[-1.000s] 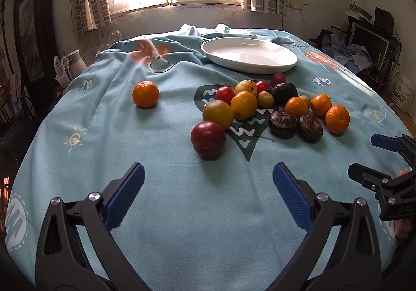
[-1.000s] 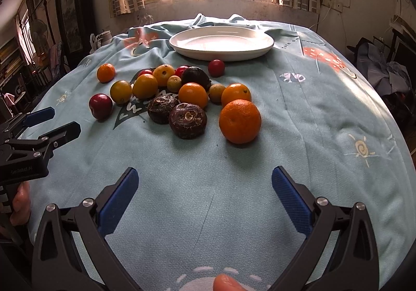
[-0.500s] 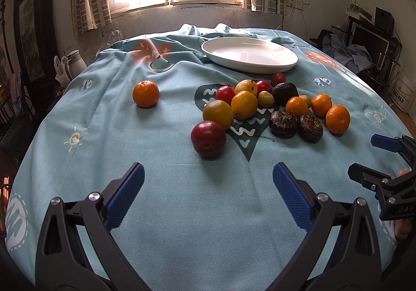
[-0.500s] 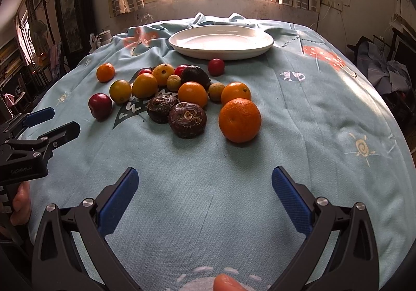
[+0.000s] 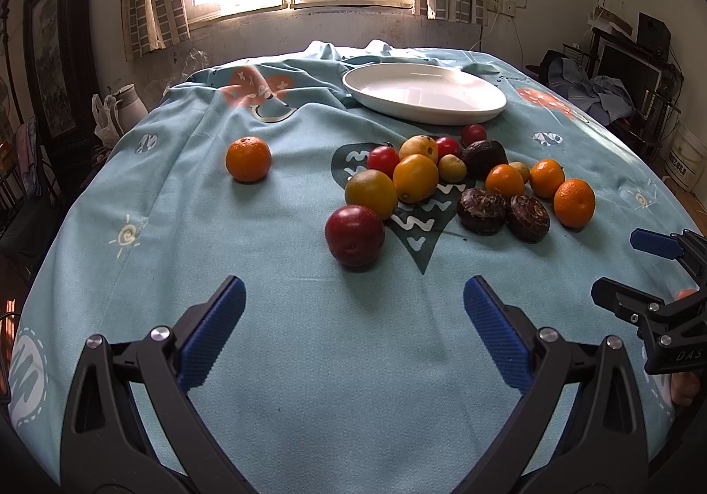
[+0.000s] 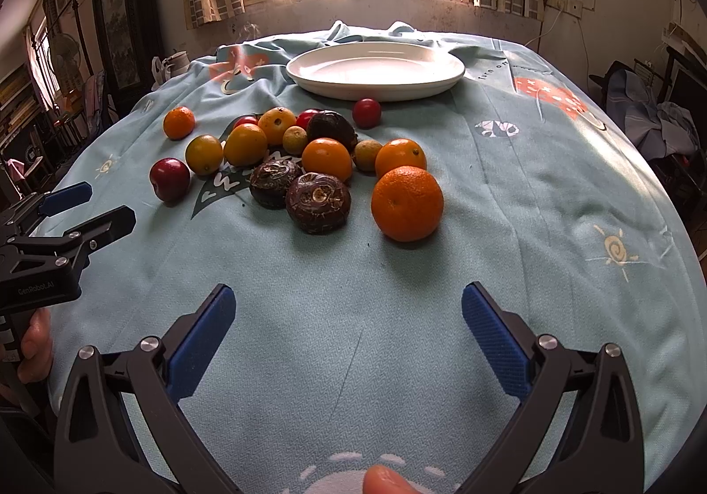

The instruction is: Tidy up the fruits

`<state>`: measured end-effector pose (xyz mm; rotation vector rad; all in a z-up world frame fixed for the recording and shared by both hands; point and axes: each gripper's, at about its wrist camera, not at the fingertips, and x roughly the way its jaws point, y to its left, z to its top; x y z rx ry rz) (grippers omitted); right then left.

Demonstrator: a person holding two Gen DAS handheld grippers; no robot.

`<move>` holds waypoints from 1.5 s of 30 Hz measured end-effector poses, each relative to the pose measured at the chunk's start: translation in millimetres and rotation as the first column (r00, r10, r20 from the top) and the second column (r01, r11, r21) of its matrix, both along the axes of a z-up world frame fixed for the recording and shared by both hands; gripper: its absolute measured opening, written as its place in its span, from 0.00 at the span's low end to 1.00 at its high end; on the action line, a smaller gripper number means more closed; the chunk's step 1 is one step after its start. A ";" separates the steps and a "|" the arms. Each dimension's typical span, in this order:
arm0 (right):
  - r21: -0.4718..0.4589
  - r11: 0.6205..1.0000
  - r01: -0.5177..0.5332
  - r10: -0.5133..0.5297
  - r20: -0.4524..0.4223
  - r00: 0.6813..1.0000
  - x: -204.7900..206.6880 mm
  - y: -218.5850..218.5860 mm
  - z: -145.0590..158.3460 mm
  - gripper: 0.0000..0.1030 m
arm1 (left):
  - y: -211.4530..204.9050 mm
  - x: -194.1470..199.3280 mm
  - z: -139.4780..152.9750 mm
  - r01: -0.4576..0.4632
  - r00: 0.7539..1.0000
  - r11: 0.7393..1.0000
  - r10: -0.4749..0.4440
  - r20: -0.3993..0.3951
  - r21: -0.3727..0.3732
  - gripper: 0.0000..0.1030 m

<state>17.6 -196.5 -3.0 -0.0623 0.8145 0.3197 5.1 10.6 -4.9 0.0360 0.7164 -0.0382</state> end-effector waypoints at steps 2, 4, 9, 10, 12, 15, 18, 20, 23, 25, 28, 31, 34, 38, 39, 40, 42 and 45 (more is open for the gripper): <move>0.000 1.000 0.001 -0.001 0.000 1.000 0.1 0.0 -0.1 0.99 | -0.9 -0.5 -0.4 0.000 1.000 1.000 0.000 0.000 0.000 0.98; 0.000 1.000 0.000 0.000 0.000 1.000 0.1 0.0 -0.1 0.99 | 1.5 0.6 1.0 0.000 1.000 1.000 0.000 0.000 0.000 0.98; -0.001 1.000 0.001 -0.001 -0.001 1.000 0.3 0.0 0.1 0.99 | 1.5 0.7 1.0 0.001 1.000 1.000 -0.001 -0.001 -0.001 0.98; 0.000 1.000 0.001 -0.001 -0.001 1.000 0.4 0.0 0.2 0.99 | 1.5 0.7 1.0 0.001 1.000 1.000 -0.001 -0.001 -0.001 0.98; -0.001 1.000 0.001 -0.001 -0.001 1.000 0.2 0.1 0.1 0.99 | 1.5 0.7 1.0 0.000 1.000 1.000 0.000 -0.001 -0.001 0.98; 0.000 1.000 -0.001 0.001 -0.002 1.000 0.6 0.2 -0.5 0.99 | 1.5 0.8 1.0 0.000 1.000 1.000 0.000 -0.001 -0.001 0.98; -0.001 1.000 0.000 0.000 -0.003 1.000 -0.1 -0.2 -1.5 0.99 | 1.5 0.8 0.8 0.001 1.000 1.000 -0.001 -0.001 -0.001 0.98; -0.001 1.000 0.000 0.000 -0.003 1.000 0.2 -0.2 -1.8 0.99 | 1.5 0.8 1.0 0.001 1.000 1.000 -0.001 -0.001 -0.001 0.98; -0.002 1.000 0.001 -0.001 -0.004 1.000 0.2 -0.3 -2.0 0.99 | 0.8 0.6 0.6 0.001 1.000 1.000 -0.001 0.000 -0.001 0.98; -0.002 1.000 0.002 -0.002 -0.005 1.000 0.8 -1.0 -4.1 0.99 | 0.8 0.7 0.7 0.001 1.000 1.000 -0.001 0.000 -0.001 0.98; 0.000 1.000 -0.019 0.019 0.015 1.000 -2.8 -0.9 -2.2 0.99 | 0.8 0.8 0.6 0.003 1.000 1.000 -0.003 -0.002 -0.002 0.98; -0.025 0.998 -0.050 0.052 0.086 0.995 -5.8 -0.4 11.3 0.99 | 1.1 1.0 -0.4 0.008 1.000 1.000 -0.008 -0.005 -0.008 0.98; -0.033 0.997 -0.072 0.074 0.069 0.995 8.7 -6.8 22.3 0.99 | 1.6 1.3 -0.8 0.016 1.000 1.000 -0.016 -0.008 -0.020 0.98; -0.069 0.997 -0.031 0.032 0.009 0.999 41.5 -17.9 23.4 0.87 | 3.5 1.3 -0.3 0.021 1.000 0.999 -0.021 -0.010 -0.035 0.98; -0.076 0.997 -0.028 0.027 -0.012 1.000 48.0 -19.7 20.7 0.83 | 4.2 1.4 -0.1 0.022 1.000 0.999 -0.023 -0.012 -0.040 0.98; -0.082 0.996 -0.026 0.023 -0.034 0.999 54.0 -20.7 17.1 0.77 | 4.7 1.7 -0.3 0.024 1.000 0.999 -0.025 -0.015 -0.044 0.98; -0.092 0.995 -0.031 0.025 -0.070 0.997 62.5 -20.8 10.0 0.75 | 5.5 2.9 -0.4 0.024 0.999 0.999 -0.025 -0.021 -0.049 0.98; -0.090 0.995 -0.047 0.037 -0.106 0.994 71.5 -19.2 1.6 0.72 | 6.0 2.5 0.1 0.019 1.000 0.998 -0.020 -0.019 -0.052 0.98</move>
